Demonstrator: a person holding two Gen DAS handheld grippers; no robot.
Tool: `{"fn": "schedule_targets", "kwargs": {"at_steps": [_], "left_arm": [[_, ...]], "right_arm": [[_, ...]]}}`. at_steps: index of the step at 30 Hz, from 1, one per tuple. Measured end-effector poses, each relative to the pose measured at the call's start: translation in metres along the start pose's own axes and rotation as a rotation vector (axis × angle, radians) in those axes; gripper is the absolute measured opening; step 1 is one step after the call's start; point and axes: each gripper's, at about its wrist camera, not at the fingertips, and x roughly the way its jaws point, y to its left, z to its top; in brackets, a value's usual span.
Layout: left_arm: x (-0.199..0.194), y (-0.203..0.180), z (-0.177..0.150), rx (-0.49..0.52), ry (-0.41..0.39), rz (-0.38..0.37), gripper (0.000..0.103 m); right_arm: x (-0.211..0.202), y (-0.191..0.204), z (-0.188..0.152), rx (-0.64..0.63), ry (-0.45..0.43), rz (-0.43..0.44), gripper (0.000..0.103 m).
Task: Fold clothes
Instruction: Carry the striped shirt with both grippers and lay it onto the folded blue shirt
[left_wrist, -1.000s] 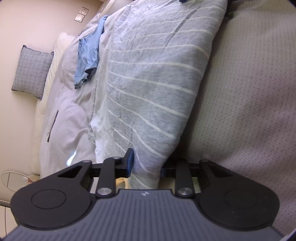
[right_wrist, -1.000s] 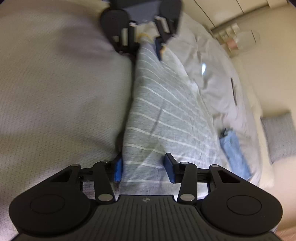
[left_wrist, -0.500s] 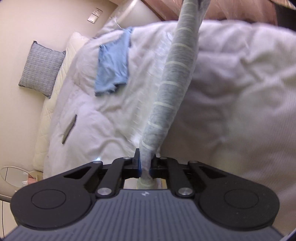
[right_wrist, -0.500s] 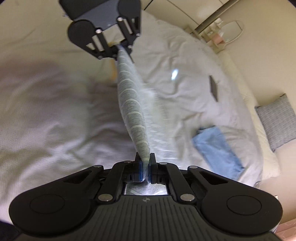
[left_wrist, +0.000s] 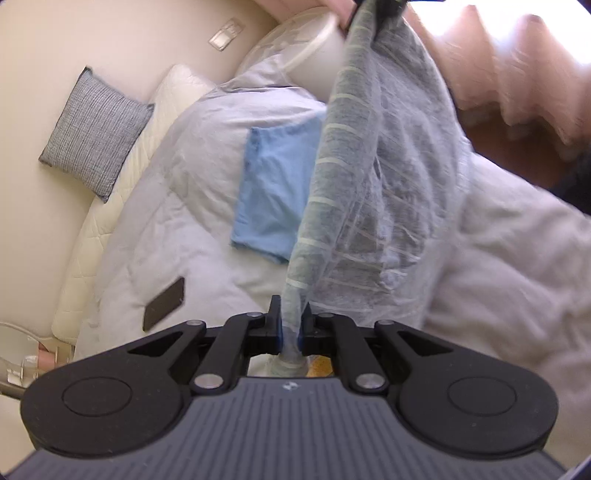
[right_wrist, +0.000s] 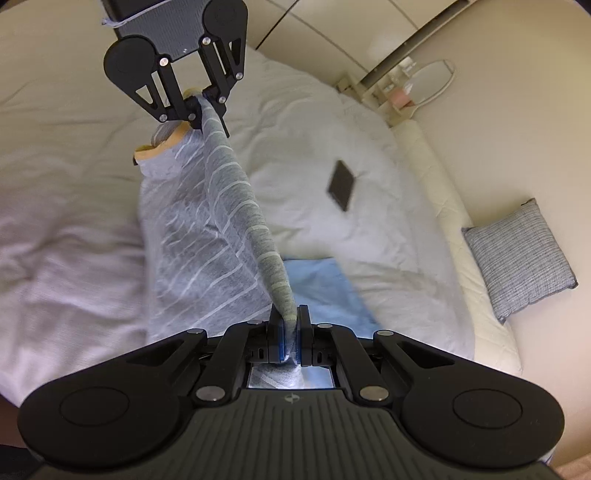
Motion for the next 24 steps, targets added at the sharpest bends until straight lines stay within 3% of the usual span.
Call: {"fn": "schedule_targets", "kwargs": {"at_steps": [7, 12, 16, 20, 24], "left_arm": [[0.079, 0.095, 0.078, -0.071, 0.026, 0.125, 0.006], [0.138, 0.108, 0.107, -0.071, 0.055, 0.217, 0.006], [0.205, 0.054, 0.095, -0.07, 0.139, 0.146, 0.006], [0.27, -0.009, 0.078, -0.068, 0.23, 0.05, 0.008], [0.276, -0.035, 0.064, -0.06, 0.241, 0.081, 0.017]], "right_arm": [[0.076, -0.138, -0.044, -0.046, -0.093, -0.084, 0.002], [0.122, -0.198, -0.068, -0.102, -0.174, -0.183, 0.003], [0.185, -0.188, -0.109, -0.106, -0.135, -0.115, 0.003], [0.251, -0.147, -0.159, -0.131, -0.015, 0.035, 0.002], [0.262, -0.12, -0.183, -0.147, 0.01, 0.077, 0.005]]}}
